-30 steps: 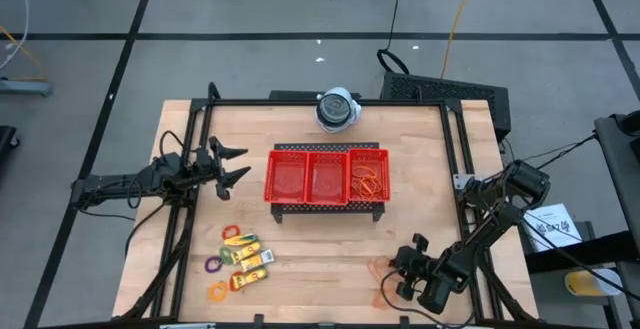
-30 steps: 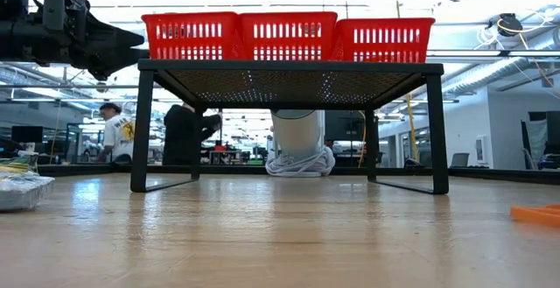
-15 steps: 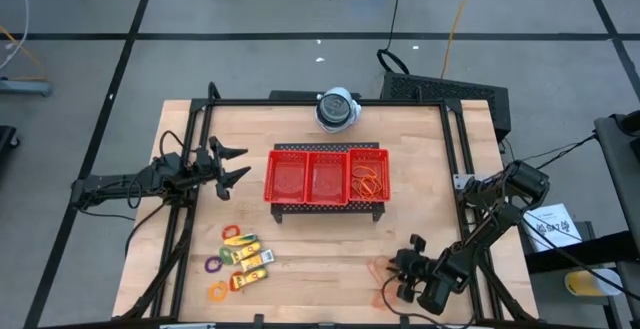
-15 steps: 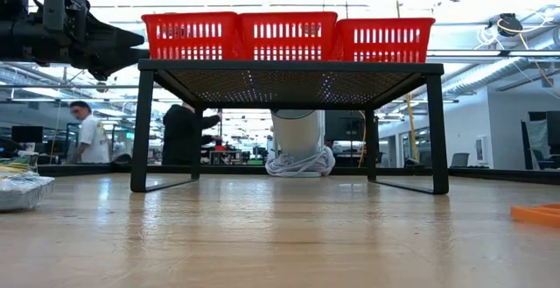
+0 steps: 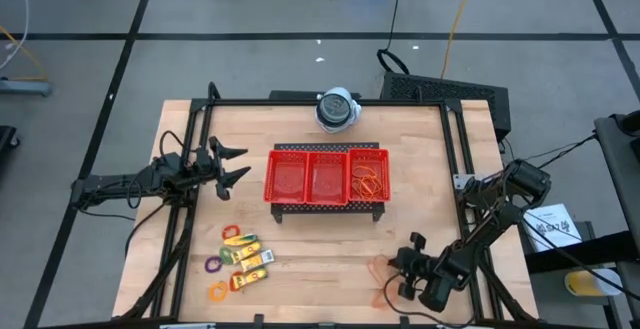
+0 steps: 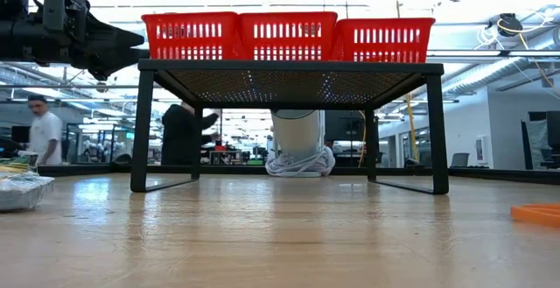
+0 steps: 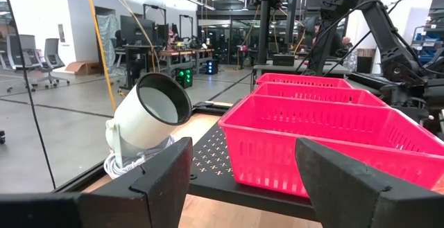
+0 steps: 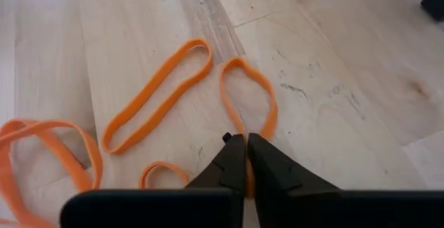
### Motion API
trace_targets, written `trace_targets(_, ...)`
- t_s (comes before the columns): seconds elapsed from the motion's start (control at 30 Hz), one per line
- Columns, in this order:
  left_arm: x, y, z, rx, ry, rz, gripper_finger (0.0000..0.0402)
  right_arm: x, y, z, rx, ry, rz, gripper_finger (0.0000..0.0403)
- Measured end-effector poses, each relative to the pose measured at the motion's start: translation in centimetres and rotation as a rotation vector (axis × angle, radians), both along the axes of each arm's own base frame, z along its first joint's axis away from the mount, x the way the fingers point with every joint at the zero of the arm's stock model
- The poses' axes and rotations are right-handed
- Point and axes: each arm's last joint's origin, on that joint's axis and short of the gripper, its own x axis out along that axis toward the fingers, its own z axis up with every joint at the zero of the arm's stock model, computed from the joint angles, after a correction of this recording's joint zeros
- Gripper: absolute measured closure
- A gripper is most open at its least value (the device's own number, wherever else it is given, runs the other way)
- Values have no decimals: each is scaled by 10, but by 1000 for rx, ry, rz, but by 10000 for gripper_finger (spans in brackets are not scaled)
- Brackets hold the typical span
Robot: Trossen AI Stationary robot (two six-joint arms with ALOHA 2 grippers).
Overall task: Pick & Place Office Desk Supplies
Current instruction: Put the orange rubber band into the right red bin
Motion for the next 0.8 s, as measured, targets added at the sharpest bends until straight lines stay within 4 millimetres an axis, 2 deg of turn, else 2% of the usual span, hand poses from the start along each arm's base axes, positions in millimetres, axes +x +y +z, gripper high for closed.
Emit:
trace_targets(0.17,0,0,0,0,0,-1,135,-1,3,14,-31,-81,78,401)
trace_targets(0.47,0,0,0,0,0,-1,135,0,1,57,-147,-283,171,402)
trace_targets(0.8,0,0,0,0,0,-1,135,5,3,86,-233,-396,327,402)
